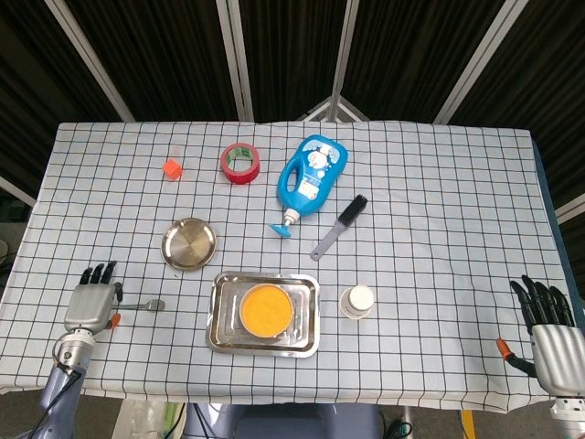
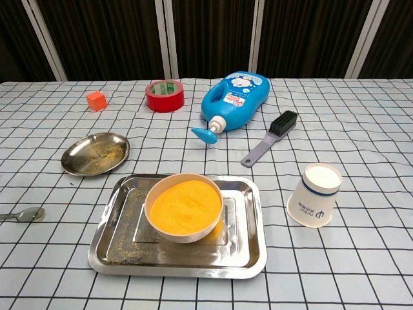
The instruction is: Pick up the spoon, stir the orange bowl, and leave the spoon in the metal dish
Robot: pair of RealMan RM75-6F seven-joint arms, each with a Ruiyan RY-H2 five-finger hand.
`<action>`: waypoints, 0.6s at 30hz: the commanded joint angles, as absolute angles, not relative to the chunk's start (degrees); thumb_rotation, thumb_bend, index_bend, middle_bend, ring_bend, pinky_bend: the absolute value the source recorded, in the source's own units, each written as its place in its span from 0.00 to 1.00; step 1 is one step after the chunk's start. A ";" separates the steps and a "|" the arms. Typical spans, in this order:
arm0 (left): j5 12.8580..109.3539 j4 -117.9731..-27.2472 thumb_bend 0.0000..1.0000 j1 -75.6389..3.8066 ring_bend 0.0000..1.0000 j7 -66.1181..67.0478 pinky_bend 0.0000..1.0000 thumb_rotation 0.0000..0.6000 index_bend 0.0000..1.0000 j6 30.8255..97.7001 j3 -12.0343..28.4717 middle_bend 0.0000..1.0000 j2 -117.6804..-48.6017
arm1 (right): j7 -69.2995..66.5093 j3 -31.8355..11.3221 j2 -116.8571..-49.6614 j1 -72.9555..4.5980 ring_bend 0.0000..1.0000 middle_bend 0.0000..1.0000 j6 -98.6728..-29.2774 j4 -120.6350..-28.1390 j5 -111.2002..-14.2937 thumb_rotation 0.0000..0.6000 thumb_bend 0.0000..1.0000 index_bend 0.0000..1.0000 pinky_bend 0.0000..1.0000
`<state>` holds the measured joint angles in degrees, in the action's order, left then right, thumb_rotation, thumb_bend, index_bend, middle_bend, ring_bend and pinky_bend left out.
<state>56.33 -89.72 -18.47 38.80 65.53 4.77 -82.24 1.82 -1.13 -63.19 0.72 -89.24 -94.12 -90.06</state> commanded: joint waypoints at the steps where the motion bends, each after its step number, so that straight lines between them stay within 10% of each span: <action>1: 55.79 -89.08 0.47 -18.83 0.00 38.85 0.06 1.00 0.47 65.51 4.96 0.00 -82.94 | 1.80 -1.13 -63.19 0.73 0.00 0.00 -89.22 -94.15 -90.00 1.00 0.31 0.00 0.00; 18: 55.43 -88.95 0.50 -19.89 0.00 37.62 0.06 1.00 0.47 65.29 4.24 0.00 -83.80 | 1.65 -1.19 -63.21 0.67 0.00 0.00 -88.93 -94.25 -89.67 1.00 0.31 0.00 0.00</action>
